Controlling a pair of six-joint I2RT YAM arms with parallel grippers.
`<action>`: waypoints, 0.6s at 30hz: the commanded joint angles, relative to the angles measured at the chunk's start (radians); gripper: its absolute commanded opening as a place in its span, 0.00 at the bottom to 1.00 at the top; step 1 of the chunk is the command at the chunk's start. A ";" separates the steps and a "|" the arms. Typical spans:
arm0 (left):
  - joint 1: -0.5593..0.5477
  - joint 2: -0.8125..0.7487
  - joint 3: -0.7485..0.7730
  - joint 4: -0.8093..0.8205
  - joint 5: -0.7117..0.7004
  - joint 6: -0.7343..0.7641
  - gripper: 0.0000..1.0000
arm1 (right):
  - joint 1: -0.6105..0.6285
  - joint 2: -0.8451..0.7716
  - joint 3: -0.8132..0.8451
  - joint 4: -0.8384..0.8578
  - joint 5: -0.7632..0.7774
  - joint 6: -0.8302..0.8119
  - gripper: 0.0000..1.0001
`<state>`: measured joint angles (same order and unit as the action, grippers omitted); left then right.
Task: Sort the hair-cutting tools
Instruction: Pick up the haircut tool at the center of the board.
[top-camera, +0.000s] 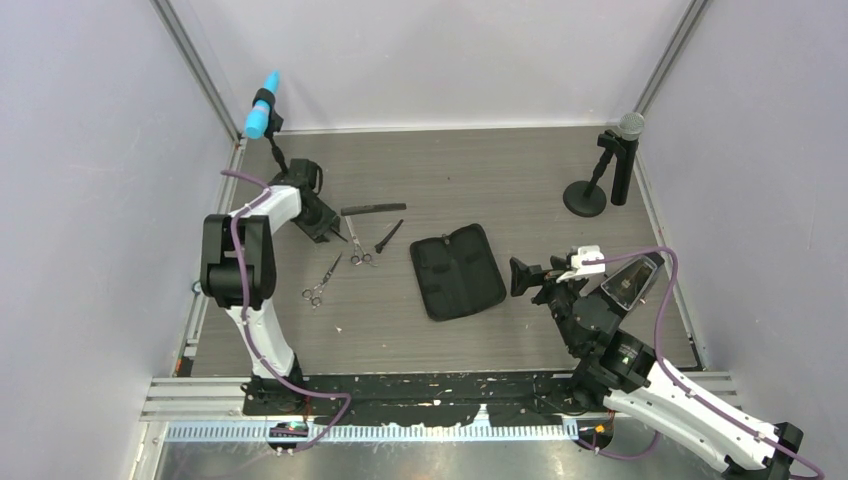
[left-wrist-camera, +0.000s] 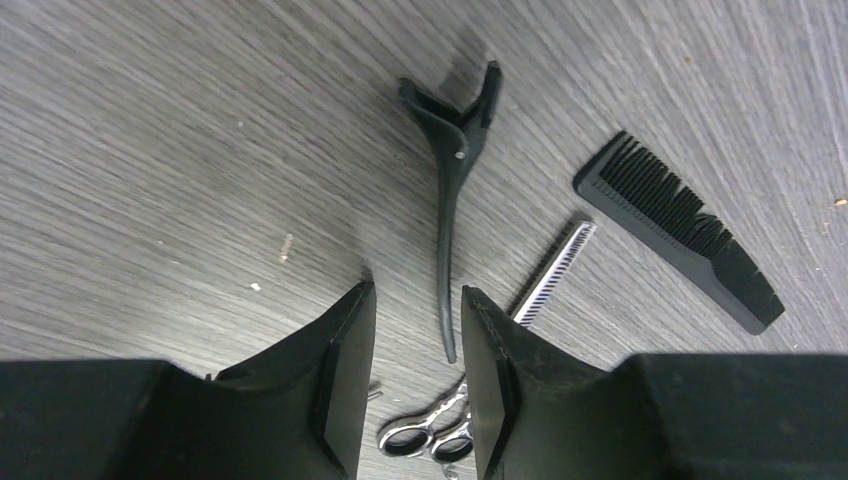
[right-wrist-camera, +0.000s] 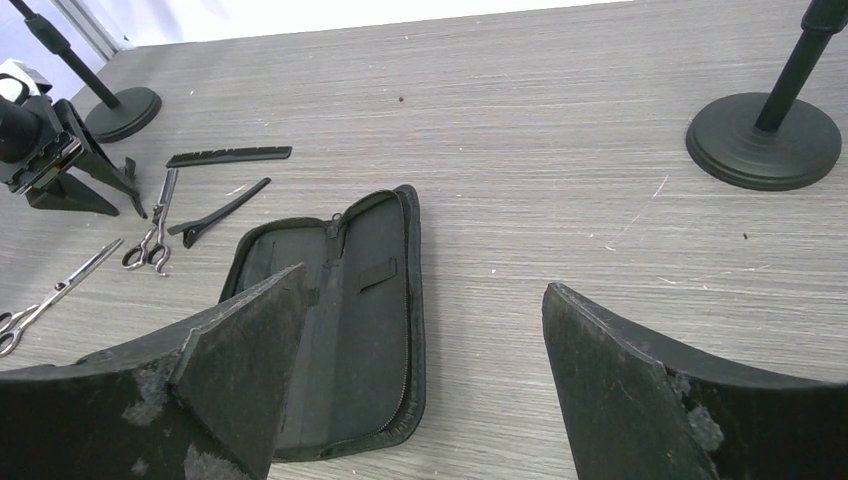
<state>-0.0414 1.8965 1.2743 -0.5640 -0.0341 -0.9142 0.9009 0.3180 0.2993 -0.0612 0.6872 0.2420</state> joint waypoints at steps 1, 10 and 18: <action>-0.028 -0.055 0.030 0.052 -0.043 -0.022 0.39 | -0.002 -0.013 0.002 0.024 0.013 0.013 0.95; -0.082 0.014 0.015 0.069 -0.001 -0.093 0.35 | -0.002 -0.042 0.001 0.006 0.019 0.019 0.95; -0.092 -0.002 -0.012 0.072 -0.011 -0.098 0.20 | -0.003 -0.063 -0.006 0.000 0.025 0.023 0.95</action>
<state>-0.1349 1.9018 1.2694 -0.5125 -0.0387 -0.9977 0.9009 0.2630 0.2947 -0.0799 0.6899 0.2497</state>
